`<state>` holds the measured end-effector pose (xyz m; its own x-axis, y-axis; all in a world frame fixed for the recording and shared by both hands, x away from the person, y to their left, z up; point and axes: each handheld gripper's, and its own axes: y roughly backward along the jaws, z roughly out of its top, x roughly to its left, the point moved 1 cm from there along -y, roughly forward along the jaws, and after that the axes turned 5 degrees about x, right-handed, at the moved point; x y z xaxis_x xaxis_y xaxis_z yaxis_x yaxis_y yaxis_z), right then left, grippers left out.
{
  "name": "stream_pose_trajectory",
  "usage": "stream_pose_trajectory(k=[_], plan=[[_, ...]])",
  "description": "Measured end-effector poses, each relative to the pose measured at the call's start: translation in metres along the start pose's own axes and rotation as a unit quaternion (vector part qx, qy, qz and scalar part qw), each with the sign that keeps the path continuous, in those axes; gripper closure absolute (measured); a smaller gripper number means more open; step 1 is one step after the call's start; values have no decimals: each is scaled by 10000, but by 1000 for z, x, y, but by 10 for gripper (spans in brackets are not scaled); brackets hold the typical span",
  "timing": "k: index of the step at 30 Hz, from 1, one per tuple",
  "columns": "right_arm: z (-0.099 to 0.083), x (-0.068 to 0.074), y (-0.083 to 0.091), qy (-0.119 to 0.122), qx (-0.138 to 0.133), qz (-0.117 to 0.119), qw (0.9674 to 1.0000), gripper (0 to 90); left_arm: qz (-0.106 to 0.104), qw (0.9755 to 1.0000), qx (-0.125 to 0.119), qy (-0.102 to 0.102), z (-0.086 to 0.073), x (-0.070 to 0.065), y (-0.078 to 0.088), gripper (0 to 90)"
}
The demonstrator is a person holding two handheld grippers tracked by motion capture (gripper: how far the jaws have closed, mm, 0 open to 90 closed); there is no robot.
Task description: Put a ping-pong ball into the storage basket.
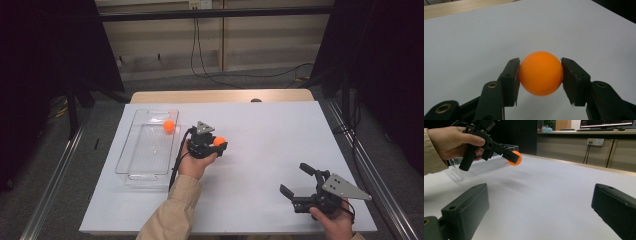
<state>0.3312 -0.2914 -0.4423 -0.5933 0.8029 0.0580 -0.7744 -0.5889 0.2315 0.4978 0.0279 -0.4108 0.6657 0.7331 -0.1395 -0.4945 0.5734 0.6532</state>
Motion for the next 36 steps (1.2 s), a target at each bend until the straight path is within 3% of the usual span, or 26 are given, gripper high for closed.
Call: stream_pose_trajectory(k=[13, 36], plan=[[0, 0, 0, -4, -19, 2, 10000, 6, 40, 10000, -58, 38, 0, 4, 6, 511], [0, 0, 0, -17, -21, 3, 10000, 7, 130, 9998, 104, 49, -1, 11, 13, 511]])
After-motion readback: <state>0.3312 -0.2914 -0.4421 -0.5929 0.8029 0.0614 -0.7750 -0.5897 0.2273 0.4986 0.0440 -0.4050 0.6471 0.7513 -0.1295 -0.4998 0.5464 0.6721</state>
